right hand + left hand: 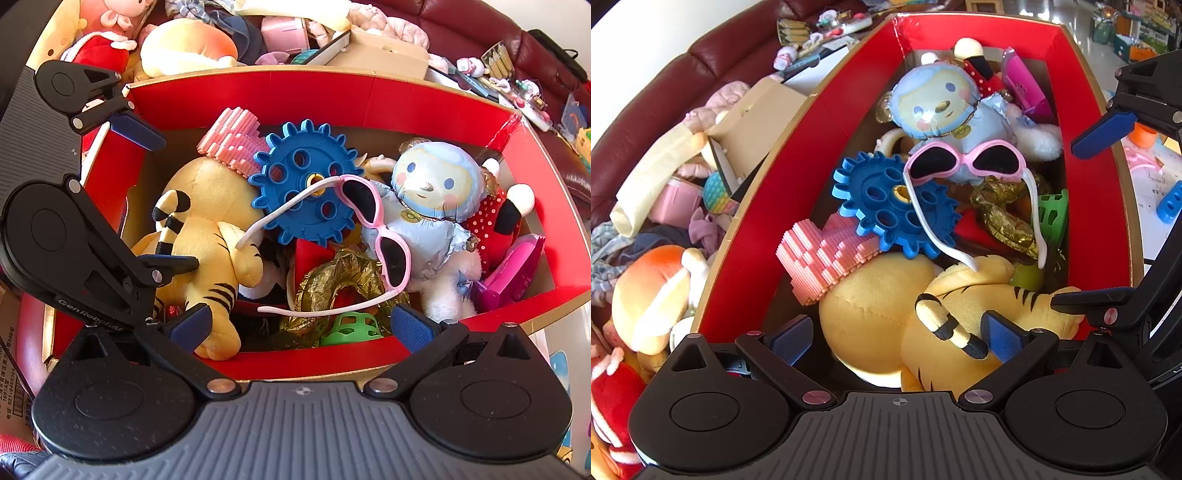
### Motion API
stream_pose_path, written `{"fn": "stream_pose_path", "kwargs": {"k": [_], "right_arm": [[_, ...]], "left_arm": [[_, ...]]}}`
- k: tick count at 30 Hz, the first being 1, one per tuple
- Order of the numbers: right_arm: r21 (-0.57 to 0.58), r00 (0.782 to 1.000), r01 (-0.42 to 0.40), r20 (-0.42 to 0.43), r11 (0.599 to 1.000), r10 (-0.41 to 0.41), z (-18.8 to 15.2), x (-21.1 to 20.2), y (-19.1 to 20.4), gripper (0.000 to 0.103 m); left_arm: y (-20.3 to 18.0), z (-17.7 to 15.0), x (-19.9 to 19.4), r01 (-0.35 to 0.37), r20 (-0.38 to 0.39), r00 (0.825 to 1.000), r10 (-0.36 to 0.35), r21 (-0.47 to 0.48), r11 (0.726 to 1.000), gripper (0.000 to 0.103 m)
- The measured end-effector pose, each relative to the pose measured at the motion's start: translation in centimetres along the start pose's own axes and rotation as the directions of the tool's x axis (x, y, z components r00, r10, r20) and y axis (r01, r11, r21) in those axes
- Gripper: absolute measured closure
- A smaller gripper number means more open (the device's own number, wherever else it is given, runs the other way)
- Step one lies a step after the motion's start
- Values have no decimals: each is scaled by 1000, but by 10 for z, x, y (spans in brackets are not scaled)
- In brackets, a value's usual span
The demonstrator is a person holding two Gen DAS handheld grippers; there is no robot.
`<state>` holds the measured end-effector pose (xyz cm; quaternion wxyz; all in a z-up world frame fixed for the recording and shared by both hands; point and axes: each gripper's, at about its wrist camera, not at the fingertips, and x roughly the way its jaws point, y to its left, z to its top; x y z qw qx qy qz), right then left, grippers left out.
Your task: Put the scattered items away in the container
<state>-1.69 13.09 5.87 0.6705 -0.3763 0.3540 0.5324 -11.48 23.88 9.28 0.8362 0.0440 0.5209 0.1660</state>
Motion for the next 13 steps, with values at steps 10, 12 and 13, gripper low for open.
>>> {"fn": "stream_pose_path", "kwargs": {"k": [10,12,13], "right_arm": [[1,1000,-2,2,1000,2,-1,0,0,1],[1,1000,-3,3,1000,3,-1,0,0,1],[2,1000,-3,2,1000,3,-1,0,0,1]], "left_arm": [[-3,1,-1,-11,4,1000,11,9,1000,1],[-3,1,-1,-12,6,1000,12,9,1000,1],[-3,2,-1,-12,6,1000,12,8,1000,1]]}}
